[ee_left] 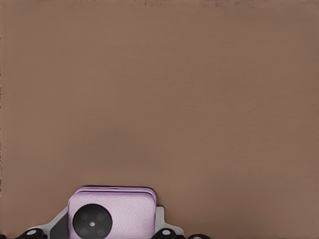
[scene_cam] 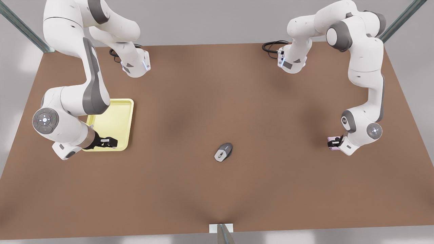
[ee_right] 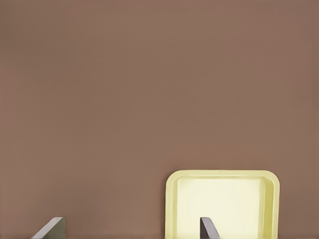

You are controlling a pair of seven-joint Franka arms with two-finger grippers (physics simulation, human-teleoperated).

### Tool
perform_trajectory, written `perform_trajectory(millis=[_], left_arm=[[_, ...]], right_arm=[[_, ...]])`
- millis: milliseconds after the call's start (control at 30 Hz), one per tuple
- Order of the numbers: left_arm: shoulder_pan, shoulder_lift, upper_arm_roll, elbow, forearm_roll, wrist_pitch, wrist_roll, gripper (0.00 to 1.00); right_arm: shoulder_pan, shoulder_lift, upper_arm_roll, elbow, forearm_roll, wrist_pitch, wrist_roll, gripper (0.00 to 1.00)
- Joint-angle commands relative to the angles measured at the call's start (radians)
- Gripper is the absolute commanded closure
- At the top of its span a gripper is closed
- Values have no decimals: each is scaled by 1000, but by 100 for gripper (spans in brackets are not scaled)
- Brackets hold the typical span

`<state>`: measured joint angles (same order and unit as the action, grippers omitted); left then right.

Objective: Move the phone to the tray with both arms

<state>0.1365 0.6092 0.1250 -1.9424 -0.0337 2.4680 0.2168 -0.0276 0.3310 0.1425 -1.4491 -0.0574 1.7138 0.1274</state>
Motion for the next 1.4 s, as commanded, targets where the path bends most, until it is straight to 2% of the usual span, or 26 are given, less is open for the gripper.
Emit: perform_trajectory(millis=[0, 267, 400, 500, 567, 700, 800, 867, 933, 1000, 1100, 1200, 1367], left_arm=[[0, -3, -1, 0, -3, -4, -123, 21], [-64, -46, -8, -1, 1, -40, -263, 21], [-222, -92, -22, -1, 0, -112, -554, 21], [-409, -100, -47, 13, -5, -124, -720, 21], [-538, -53, -48, 199, -8, -339, -898, 21], [-752, 50, -48, 413, -20, -455, -1223, 21], [-836, 58, -48, 461, -74, -497, -1316, 21], [-948, 60, -48, 516, -77, -549, -1453, 21], [-1041, 141, -48, 631, -94, -551, -1554, 21], [-1069, 231, -68, 769, -120, -549, -1663, 21], [-1088, 305, -90, 833, -121, -520, -1671, 20], [-1100, 366, -88, 847, -118, -351, -1571, 20], [-1089, 443, -87, 905, -114, -239, -1393, 20]], right_arm=[[0, -1, 0, 1, 1, 0, 1, 0], [-1, -1, 0, 0, 1, 0, 0, 0], [0, -1, 0, 1, 1, 0, 0, 0], [-1, -1, 0, 1, 1, 0, 0, 0], [-1, -1, 0, 1, 1, 0, 0, 0], [-2, 0, 0, 0, 1, 0, 0, 0], [-2, 0, 0, 1, 1, 0, 0, 0], [0, 0, 0, 1, 1, 0, 0, 0], [-2, 0, 0, 1, 1, 0, 0, 0], [-2, 0, 0, 0, 1, 0, 0, 0], [-2, -1, 0, 0, 1, 0, 1, 0], [-8, -1, 0, 0, 1, 0, 0, 0], [-8, -1, 0, 1, 2, 0, 3, 0]])
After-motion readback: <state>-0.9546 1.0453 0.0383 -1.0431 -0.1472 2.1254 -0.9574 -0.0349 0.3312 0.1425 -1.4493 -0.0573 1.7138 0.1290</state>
